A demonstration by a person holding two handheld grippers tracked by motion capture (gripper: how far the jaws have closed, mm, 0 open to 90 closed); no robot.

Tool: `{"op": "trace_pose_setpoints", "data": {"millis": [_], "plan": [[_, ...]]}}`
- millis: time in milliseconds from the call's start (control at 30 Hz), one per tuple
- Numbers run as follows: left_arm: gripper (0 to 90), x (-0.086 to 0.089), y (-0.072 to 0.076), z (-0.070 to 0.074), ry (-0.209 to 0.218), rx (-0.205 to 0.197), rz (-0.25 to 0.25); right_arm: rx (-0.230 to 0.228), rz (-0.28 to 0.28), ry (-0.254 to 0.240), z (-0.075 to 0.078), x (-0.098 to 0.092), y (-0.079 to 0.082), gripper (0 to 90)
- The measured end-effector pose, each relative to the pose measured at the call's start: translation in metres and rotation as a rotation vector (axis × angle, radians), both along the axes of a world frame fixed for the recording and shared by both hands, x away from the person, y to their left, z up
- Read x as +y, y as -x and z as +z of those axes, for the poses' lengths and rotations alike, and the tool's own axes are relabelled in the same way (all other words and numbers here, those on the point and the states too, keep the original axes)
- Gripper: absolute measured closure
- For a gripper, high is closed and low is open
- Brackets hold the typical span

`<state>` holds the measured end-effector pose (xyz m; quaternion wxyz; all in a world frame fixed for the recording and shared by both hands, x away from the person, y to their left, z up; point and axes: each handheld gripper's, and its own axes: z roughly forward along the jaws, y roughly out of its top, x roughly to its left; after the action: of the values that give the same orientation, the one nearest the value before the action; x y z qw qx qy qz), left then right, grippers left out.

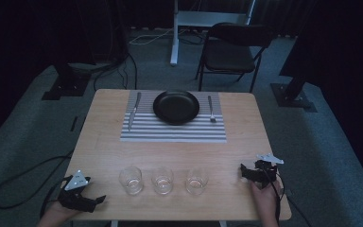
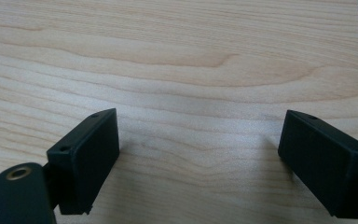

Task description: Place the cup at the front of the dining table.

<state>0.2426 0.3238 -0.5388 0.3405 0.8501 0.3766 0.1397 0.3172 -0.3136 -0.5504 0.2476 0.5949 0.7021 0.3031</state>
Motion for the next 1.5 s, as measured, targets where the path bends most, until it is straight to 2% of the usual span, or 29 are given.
{"op": "trace_pose_setpoints", "data": {"millis": [400,600,700,800,833,1033,1233,1400,1500], "plan": [[1.3,-0.025,-0.002,0.004,0.029,-0.004,-0.084,0.000,0.000,0.000,0.000,0.000,0.000,11.8],[1.3,-0.037,-0.004,0.007,0.045,-0.028,-0.109,0.000,0.000,0.000,0.000,0.000,0.000,11.8],[1.3,-0.048,-0.006,0.009,0.067,-0.043,-0.141,0.000,0.000,0.000,0.000,0.000,0.000,11.8],[1.3,-0.053,-0.007,0.008,0.069,-0.045,-0.158,0.000,0.000,0.000,0.000,0.000,0.000,11.8],[1.3,-0.057,-0.008,0.006,0.069,-0.034,-0.172,0.000,0.000,0.000,0.000,0.000,0.000,11.8],[1.3,-0.066,-0.011,0.004,0.067,-0.028,-0.190,0.000,0.000,0.000,0.000,0.000,0.000,11.8],[1.3,-0.076,-0.014,0.006,0.083,-0.066,-0.195,0.000,0.000,0.000,0.000,0.000,0.000,11.8],[1.3,-0.085,-0.016,0.004,0.079,-0.064,-0.219,0.000,0.000,0.000,0.000,0.000,0.000,11.8],[1.6,-0.093,-0.018,0.004,0.100,-0.072,-0.227,0.000,0.000,0.000,0.000,0.000,0.000,11.8]]}}
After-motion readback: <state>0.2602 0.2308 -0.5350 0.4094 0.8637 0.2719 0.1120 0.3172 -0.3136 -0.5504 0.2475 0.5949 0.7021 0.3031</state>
